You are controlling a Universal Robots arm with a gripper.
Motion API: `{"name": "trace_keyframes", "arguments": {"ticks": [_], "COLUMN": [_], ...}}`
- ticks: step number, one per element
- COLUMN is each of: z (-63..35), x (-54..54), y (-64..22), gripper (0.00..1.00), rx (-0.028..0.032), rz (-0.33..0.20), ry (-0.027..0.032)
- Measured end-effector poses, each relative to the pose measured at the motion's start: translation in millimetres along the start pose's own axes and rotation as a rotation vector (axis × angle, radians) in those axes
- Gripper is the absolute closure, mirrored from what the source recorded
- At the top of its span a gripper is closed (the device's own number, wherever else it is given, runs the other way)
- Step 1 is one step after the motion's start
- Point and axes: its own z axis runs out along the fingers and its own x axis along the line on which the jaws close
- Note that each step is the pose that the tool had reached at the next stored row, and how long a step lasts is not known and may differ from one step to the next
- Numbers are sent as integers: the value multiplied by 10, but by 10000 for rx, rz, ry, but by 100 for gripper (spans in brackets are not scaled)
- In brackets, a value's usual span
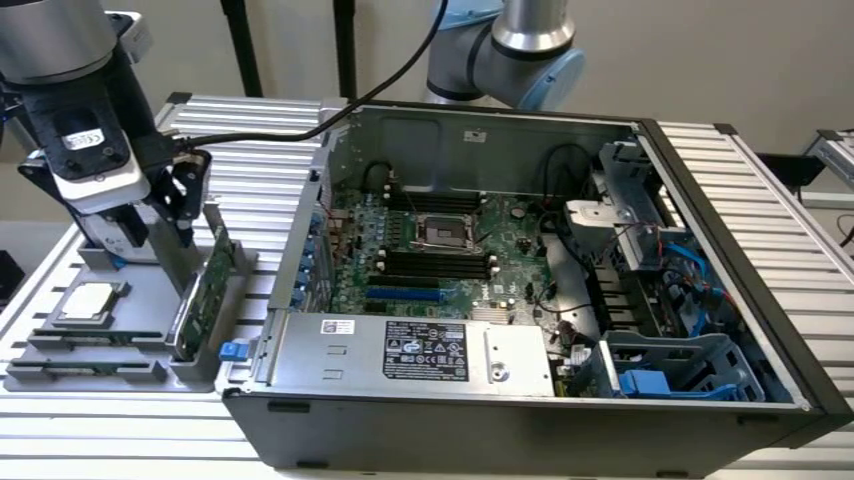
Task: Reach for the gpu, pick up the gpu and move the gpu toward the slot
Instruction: 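Pick up the gpu and move the gpu toward the slot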
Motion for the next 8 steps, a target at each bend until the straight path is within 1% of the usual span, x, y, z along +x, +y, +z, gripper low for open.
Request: {"name": "trace_keyframes", "arguments": {"ticks": [8], "z": [143], "x": [2], "y": [-6], "gripper": [52], "rx": [4], "rz": [58], "ry": [1]}}
